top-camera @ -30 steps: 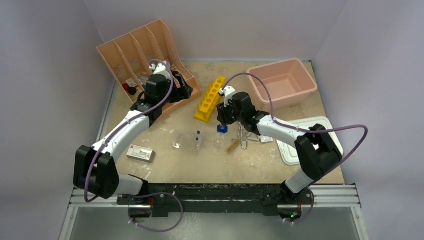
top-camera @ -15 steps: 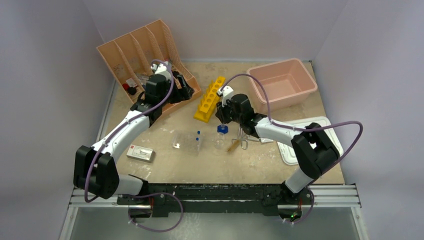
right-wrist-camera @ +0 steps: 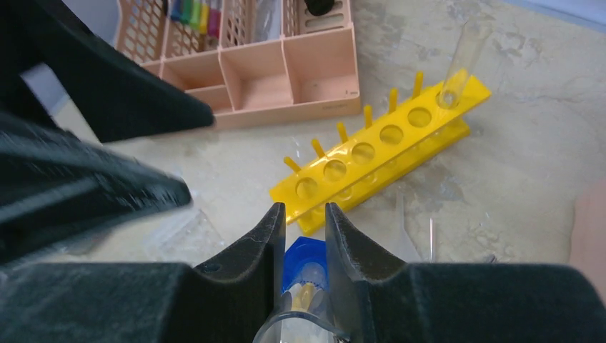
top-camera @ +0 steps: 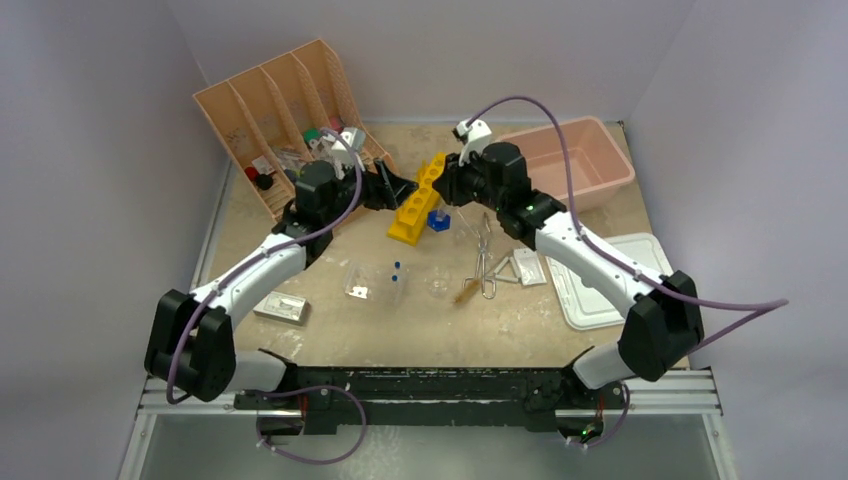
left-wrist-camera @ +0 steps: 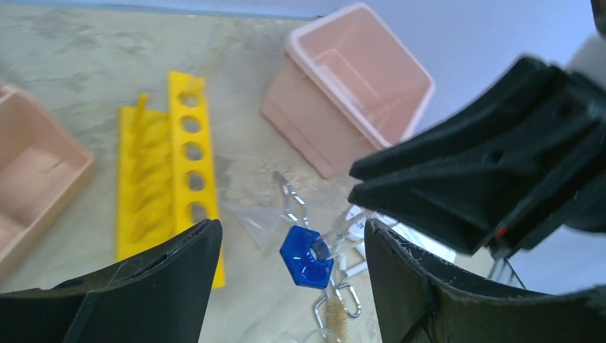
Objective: Organize the chemistry lab equipment
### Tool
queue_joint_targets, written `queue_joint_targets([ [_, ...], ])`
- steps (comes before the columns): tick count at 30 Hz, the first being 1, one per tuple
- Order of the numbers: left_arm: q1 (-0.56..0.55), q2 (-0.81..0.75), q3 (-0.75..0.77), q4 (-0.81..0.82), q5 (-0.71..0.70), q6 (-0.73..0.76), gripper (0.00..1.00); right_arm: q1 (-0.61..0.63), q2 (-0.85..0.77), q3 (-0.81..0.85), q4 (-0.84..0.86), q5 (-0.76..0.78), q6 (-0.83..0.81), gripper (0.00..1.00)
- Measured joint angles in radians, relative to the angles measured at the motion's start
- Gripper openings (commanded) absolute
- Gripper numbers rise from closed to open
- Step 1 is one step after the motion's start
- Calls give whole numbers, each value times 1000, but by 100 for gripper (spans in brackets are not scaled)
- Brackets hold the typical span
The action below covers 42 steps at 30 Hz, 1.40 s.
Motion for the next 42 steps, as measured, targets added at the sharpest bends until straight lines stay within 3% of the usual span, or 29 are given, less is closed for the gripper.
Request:
queue_joint_targets([
  [7,-95,125,-18,245,153,21,68,-105,-32,110,-141,-153,112,19],
  [13,-149,211,5,287,266,56,66,-170,-33,120,-202,-290,192,19],
  [17,-168,233,31,299,314,87,57,-189,-33,122,-234,-369,232,19],
  [23,-204,256,102,227,343,179,23,-196,-33,136,-255,-444,270,20],
  [26,-211,256,142,165,381,238,0,-204,-33,140,-258,-454,288,30],
  [30,-213,256,179,95,395,283,0,-214,-34,143,-266,-463,330,61],
  [33,-212,256,185,75,387,278,0,-214,-45,138,-271,-439,367,67],
  [36,-210,257,188,75,367,250,0,-214,-91,91,-257,-394,409,65],
  [42,-210,257,196,82,322,185,0,-214,-130,35,-218,-341,481,47],
])
